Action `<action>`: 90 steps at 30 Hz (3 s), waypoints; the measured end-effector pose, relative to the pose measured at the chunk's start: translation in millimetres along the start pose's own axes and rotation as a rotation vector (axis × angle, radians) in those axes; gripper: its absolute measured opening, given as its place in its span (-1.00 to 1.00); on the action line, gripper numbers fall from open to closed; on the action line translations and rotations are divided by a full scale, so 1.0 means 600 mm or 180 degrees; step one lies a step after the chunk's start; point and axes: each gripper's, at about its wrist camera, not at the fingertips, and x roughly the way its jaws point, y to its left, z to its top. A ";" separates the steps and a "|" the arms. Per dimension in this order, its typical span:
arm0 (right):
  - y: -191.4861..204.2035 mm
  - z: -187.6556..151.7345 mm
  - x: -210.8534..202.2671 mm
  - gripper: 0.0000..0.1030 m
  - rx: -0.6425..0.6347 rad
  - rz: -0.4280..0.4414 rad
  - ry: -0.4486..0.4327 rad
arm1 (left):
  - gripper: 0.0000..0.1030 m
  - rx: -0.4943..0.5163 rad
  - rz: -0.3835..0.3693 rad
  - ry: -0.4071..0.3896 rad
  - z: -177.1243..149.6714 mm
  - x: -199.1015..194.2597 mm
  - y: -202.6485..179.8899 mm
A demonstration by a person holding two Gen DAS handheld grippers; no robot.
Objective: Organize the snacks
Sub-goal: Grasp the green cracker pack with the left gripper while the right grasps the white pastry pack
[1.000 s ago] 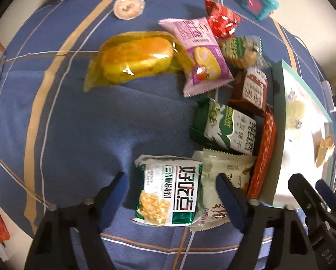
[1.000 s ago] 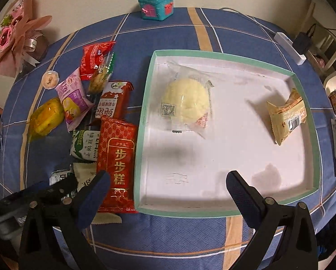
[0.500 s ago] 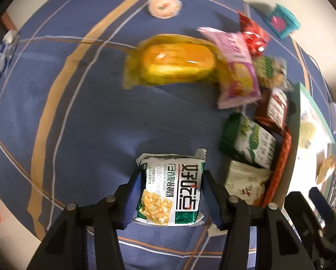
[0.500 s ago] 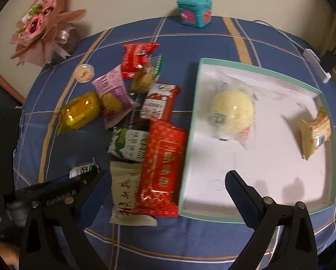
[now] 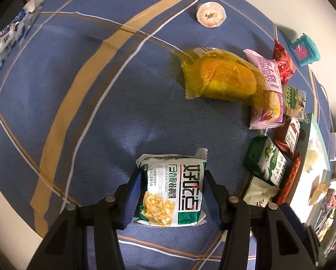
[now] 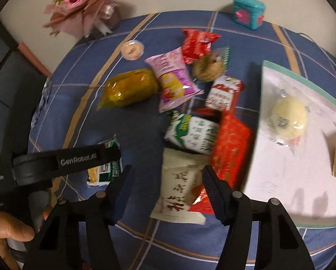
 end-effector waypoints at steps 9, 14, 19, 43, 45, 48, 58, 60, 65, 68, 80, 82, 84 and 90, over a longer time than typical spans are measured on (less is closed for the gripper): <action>-0.002 -0.003 0.037 0.19 -0.0006 0.0031 0.0205 | 0.09 -0.0005 -0.0013 0.0017 0.016 -0.002 0.019; -0.005 -0.006 0.033 0.19 -0.0040 -0.0093 0.0224 | 0.11 0.0014 0.0017 0.0042 0.015 0.007 0.014; 0.002 -0.012 0.042 0.19 -0.0077 -0.0250 0.0325 | 0.12 0.0013 0.0027 0.0048 0.014 0.004 0.011; -0.005 -0.040 0.021 0.20 0.0169 -0.0121 0.0488 | 0.12 0.0098 0.0066 0.0073 0.011 0.016 -0.010; -0.006 -0.046 0.021 0.20 0.0190 -0.0143 0.0521 | 0.12 0.0106 0.0065 0.0076 0.011 0.018 -0.010; -0.004 -0.057 0.015 0.20 0.0213 -0.0144 0.0564 | 0.12 0.0101 0.0049 0.0084 0.012 0.022 -0.007; 0.005 -0.066 0.024 0.22 0.0152 -0.0195 0.0585 | 0.12 0.0091 0.0038 0.0088 0.015 0.022 -0.004; 0.003 -0.065 0.027 0.22 0.0177 -0.0208 0.0572 | 0.12 0.0087 0.0037 0.0087 0.015 0.023 -0.004; 0.004 -0.054 0.045 0.22 0.0218 -0.0179 0.0523 | 0.12 0.0082 0.0042 0.0081 0.015 0.023 -0.002; 0.002 -0.049 0.068 0.27 0.0325 -0.0068 0.0565 | 0.12 0.0058 0.0040 0.0078 0.017 0.023 0.002; 0.029 -0.020 0.095 0.24 0.0097 -0.0443 0.0334 | 0.12 0.0076 0.0063 0.0072 0.021 0.026 0.007; 0.044 -0.020 0.102 0.20 -0.0015 -0.0566 0.0318 | 0.10 0.0078 0.0072 0.0064 0.021 0.024 0.006; 0.049 -0.018 0.103 0.08 -0.0061 -0.0617 0.0294 | 0.06 0.0087 0.0084 0.0046 0.023 0.022 0.007; 0.054 -0.025 0.096 0.06 -0.0152 -0.0587 0.0279 | 0.01 0.0070 0.0099 -0.0067 0.027 0.006 0.005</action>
